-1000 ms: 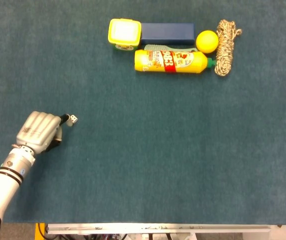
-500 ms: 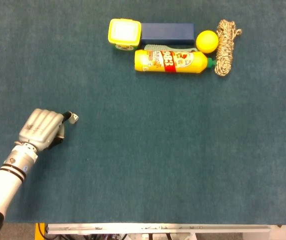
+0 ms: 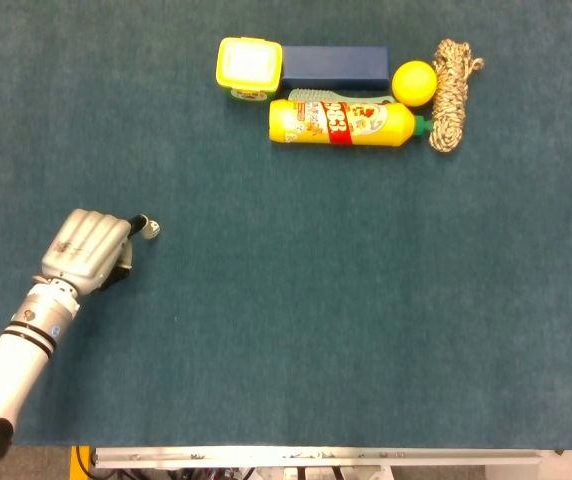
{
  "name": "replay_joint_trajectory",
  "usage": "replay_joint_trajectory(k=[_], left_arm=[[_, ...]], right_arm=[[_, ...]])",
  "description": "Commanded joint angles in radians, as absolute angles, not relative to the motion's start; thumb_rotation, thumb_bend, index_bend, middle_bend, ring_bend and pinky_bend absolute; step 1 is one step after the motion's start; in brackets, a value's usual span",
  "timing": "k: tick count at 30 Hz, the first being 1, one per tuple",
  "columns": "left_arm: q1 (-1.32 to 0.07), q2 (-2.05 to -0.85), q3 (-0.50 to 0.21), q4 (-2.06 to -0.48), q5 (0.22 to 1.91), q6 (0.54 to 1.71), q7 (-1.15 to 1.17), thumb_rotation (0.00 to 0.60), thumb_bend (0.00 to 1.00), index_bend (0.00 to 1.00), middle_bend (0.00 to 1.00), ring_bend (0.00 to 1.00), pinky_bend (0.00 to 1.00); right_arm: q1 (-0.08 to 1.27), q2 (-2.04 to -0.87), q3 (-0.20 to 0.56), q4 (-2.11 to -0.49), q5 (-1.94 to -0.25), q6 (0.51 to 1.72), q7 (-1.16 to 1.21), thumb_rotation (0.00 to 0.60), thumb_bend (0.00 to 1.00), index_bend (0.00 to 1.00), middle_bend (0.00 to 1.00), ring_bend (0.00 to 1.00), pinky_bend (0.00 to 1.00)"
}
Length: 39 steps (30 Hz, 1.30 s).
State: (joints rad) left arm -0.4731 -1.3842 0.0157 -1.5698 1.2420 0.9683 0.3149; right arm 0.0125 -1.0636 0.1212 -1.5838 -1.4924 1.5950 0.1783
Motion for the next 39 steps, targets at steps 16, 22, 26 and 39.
replay_joint_trajectory(k=[16,22,26,39], left_arm=[[-0.461,-1.382,0.02,-1.621,1.285,1.046,0.359,0.6,1.0,0.33,1.0,0.94,0.93],[-0.376,-1.31,0.056,-1.676,1.426,1.232,0.306,0.6,1.0,0.3,0.99,0.79,0.86],[-0.314,-1.239,0.082,-1.722,1.524,1.358,0.213,0.6,0.89,0.26,0.72,0.59,0.77],[-0.167,-1.108,0.098,-1.727,1.612,1.585,0.121,0.6,0.45,0.22,0.26,0.25,0.36]], right_arm=[[0.008,-1.059,0.123,-1.585,-1.493,1.604,0.187,0.6,0.52,0.36,0.4,0.25,0.51],[0.004,-1.057,0.124,-1.585,-1.491,1.61,0.189,0.6,0.52,0.36,0.4,0.25,0.51],[0.003,-1.06,0.123,-1.586,-1.491,1.61,0.176,0.6,0.52,0.36,0.4,0.25,0.51],[0.009,-1.07,0.121,-1.586,-1.475,1.587,0.139,0.6,0.52,0.36,0.4,0.25,0.51]])
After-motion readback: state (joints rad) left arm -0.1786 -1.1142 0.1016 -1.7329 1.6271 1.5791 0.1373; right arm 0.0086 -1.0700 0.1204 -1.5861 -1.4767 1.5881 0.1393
